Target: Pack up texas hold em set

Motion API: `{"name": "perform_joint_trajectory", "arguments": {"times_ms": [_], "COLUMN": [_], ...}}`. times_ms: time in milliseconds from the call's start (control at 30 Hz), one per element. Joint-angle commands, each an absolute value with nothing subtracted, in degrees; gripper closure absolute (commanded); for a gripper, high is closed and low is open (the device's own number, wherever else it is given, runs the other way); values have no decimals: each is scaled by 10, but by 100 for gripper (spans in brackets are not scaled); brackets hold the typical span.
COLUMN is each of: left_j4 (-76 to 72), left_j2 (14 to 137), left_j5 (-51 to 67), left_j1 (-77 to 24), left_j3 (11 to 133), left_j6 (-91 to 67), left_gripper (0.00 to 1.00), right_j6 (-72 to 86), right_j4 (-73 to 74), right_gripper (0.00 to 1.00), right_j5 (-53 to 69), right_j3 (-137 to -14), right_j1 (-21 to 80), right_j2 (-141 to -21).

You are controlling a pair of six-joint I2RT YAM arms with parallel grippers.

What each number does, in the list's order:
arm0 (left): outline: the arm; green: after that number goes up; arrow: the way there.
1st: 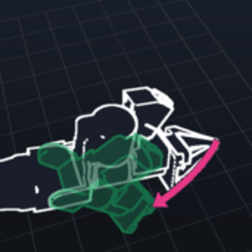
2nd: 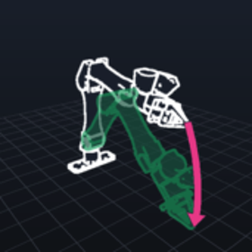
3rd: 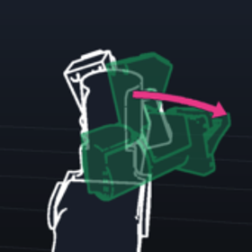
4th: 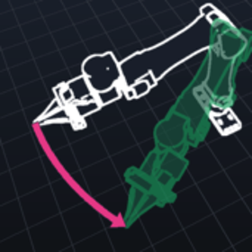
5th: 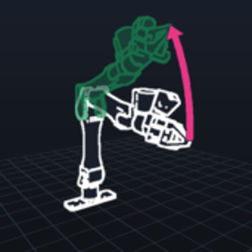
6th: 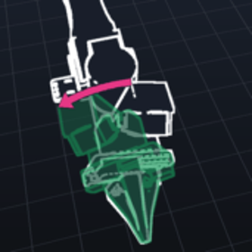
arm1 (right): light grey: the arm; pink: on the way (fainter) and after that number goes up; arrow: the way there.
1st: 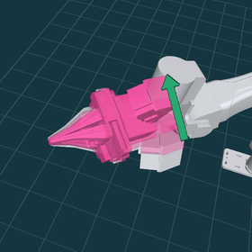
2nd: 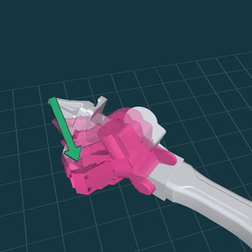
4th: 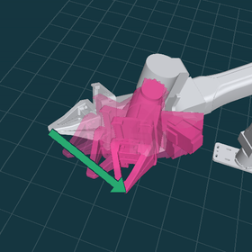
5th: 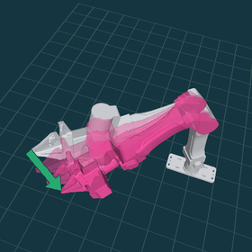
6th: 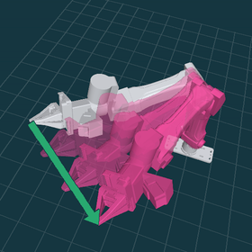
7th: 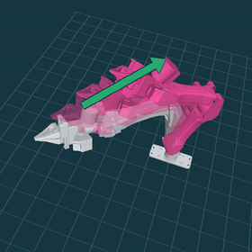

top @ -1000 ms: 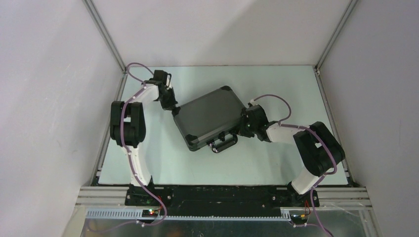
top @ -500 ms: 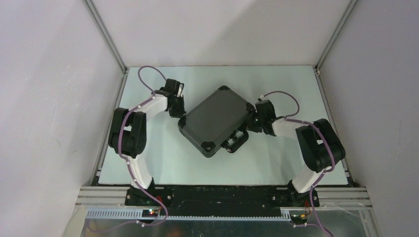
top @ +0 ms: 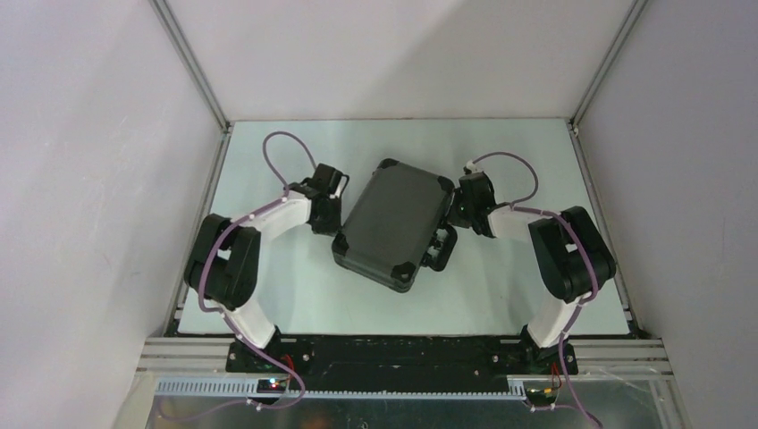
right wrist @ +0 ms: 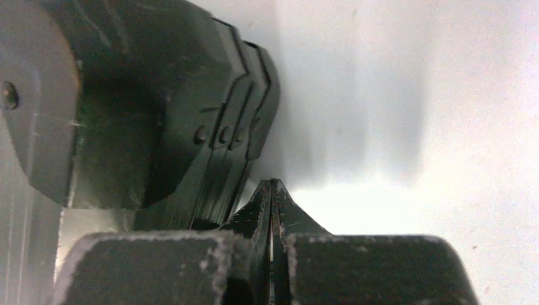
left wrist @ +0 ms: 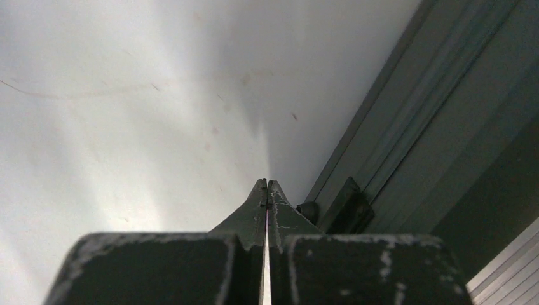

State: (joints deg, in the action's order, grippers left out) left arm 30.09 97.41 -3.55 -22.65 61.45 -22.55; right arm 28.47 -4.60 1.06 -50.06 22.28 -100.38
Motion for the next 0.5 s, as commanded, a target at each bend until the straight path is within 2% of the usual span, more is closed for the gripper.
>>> {"name": "perform_joint_trajectory", "arguments": {"times_ms": [0, 133, 267, 467], "left_j4": [312, 309, 313, 383], "left_j2": [987, 928, 849, 781], "left_j5": [163, 128, 77, -30], "left_j1": [-369, -353, -285, -228], "left_j3": [579, 552, 538, 654], "left_j6": [-310, -321, -335, -312], "left_gripper": [100, 100, 100, 100], "right_j6": [303, 303, 323, 341], "right_j4": [-91, -57, -31, -15], "right_gripper": [100, 100, 100, 100], "right_j5": [108, 67, 23, -41], "right_j3": [-530, -526, -513, -485], "right_j1": [298, 288, 261, 223], "right_j2": [-1044, -1027, -995, -913]}}
